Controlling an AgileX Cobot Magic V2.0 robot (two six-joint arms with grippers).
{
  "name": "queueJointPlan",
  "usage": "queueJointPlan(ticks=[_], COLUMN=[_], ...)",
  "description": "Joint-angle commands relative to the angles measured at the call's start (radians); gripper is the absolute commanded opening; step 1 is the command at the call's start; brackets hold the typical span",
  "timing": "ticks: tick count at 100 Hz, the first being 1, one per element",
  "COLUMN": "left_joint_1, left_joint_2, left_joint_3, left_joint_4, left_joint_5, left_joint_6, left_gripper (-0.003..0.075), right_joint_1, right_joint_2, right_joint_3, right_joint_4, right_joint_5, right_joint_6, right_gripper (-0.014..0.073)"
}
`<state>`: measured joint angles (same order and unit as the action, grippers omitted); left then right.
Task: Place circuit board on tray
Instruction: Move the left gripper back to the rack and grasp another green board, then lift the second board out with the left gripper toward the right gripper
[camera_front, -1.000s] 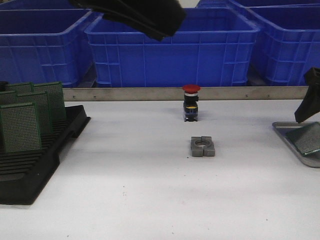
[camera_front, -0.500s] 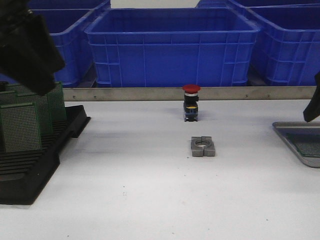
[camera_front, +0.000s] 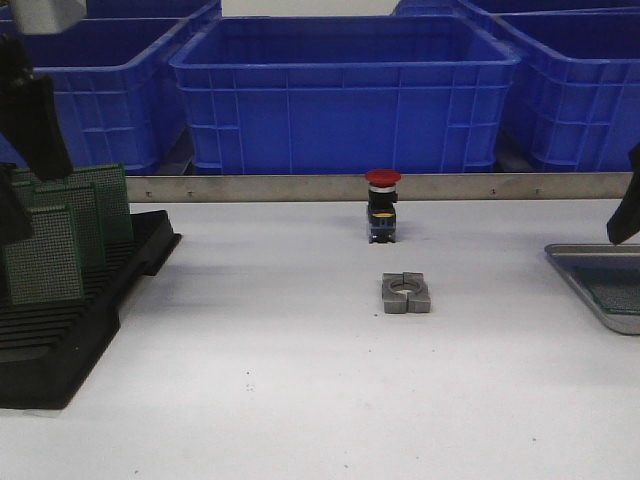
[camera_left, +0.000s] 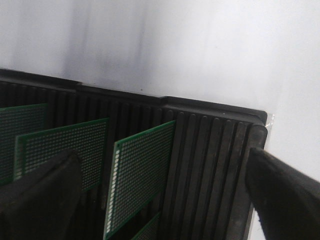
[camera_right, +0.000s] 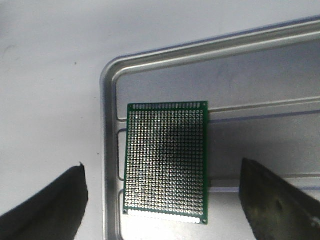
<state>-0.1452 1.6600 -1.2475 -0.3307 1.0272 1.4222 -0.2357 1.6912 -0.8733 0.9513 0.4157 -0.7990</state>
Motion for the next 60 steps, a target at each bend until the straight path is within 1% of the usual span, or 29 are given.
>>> queueJointPlan(ticks=[1,22,29,36,39,41,46,48,53,55,57,60], left_joint_1=[0.002,0.002,0.002,0.002,0.002,0.002,0.002,0.002,0.002,0.002,0.002,0.002], left_joint_2=[-0.001,0.057,0.057,0.057,0.057,0.057,0.057,0.057,0.057,0.057,0.057,0.057], left_joint_3=[-0.029,-0.029,-0.029,-0.03,-0.03,-0.03,-0.03,-0.03,-0.03,-0.03,-0.03,-0.03], left_joint_4=[-0.012,-0.003,-0.003,-0.003,-0.003,-0.003,-0.001,-0.001,-0.001,-0.001,-0.001,-0.001], left_joint_5=[-0.033,-0.045,-0.043,-0.041,-0.041,-0.041,-0.041,-0.041,-0.041,-0.041,-0.041,-0.041], left_joint_6=[-0.013,-0.013,-0.013,-0.013,-0.013,-0.013,-0.013,-0.013,-0.013,-0.013,-0.013,-0.013], left_gripper=[0.0619,0.0617,0.0584,0.0493,0.0427,0.0398,0.0276,0.0245,0.0126,0.0099,0.0047,-0.0001], right_joint_1=[-0.005,-0.005,-0.005,-0.005,-0.005,-0.005,-0.005,-0.005,-0.005,-0.005,-0.005,-0.005], right_joint_2=[-0.043,-0.043,-0.043,-0.043,-0.043,-0.043,-0.043,-0.043,-0.043,-0.043,-0.043,-0.043], right_joint_3=[-0.031,-0.031,-0.031,-0.031,-0.031,-0.031,-0.03,-0.03,-0.03,-0.03,-0.03,-0.03], right_joint_4=[0.01,0.01,0.01,0.01,0.01,0.01,0.01,0.01,0.01,0.01,0.01,0.01], right_joint_5=[0.003,0.015,0.015,0.016,0.016,0.016,0.018,0.018,0.019,0.019,0.019,0.019], right_joint_6=[-0.007,-0.007,-0.007,-0.007,-0.007,-0.007,-0.007,-0.007,-0.007,-0.007,-0.007,-0.007], right_gripper=[0.0633,0.0633,0.0633,0.0633,0.0633,0.0633,0.0633,0.0633,0.0633,0.0633,0.0633,0.0633])
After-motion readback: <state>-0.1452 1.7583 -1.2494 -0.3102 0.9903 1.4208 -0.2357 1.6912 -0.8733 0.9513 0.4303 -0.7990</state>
